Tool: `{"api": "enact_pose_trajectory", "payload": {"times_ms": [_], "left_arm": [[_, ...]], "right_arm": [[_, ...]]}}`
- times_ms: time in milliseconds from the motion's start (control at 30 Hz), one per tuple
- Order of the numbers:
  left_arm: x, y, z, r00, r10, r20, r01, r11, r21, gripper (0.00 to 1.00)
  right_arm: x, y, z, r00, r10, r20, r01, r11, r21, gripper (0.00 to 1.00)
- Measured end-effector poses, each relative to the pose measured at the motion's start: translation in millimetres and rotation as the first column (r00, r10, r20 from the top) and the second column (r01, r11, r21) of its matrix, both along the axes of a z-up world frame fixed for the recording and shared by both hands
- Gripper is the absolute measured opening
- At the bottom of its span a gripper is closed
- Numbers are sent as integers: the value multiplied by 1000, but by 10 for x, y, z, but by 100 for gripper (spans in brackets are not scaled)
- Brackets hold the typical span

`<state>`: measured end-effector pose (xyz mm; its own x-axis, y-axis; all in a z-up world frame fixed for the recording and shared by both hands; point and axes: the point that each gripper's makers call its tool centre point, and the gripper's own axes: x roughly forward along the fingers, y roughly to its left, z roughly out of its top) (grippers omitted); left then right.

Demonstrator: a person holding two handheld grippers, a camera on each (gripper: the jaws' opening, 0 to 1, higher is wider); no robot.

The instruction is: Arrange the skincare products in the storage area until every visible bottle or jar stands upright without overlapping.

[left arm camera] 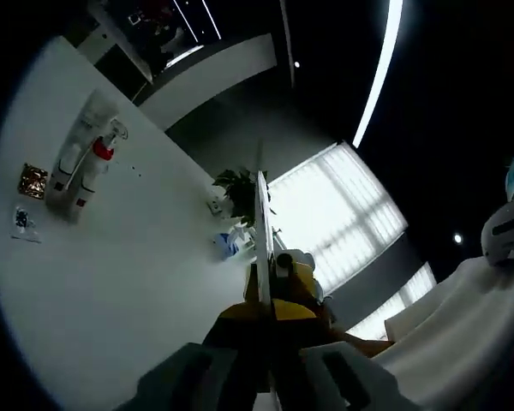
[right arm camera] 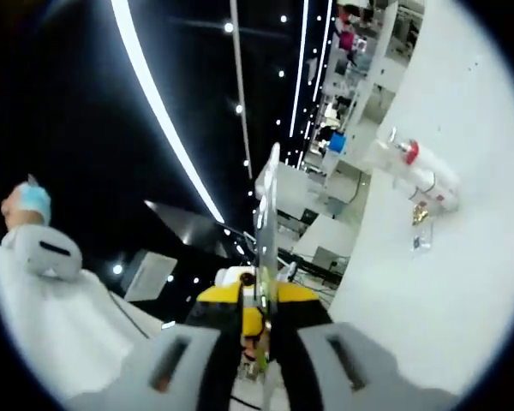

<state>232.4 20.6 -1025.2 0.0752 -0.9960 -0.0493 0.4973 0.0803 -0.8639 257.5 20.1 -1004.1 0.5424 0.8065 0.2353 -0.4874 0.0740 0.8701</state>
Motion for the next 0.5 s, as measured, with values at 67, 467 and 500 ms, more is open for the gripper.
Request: {"api": "enact_pose_trajectory", "payload": {"times_ms": [67, 467, 500], "left_arm": [[23, 25, 1, 1000, 10, 1, -10, 1000, 1, 0], [158, 214, 54, 996, 93, -1, -93, 995, -26, 0], [156, 213, 53, 996, 94, -3, -94, 995, -27, 0]], "right_arm": [[-9, 30, -35, 1000, 1, 0, -1, 1000, -20, 15], [-232, 259, -240, 997, 75, -16, -77, 992, -102, 12], [-238, 264, -236, 997, 77, -12, -77, 992, -102, 10]]}}
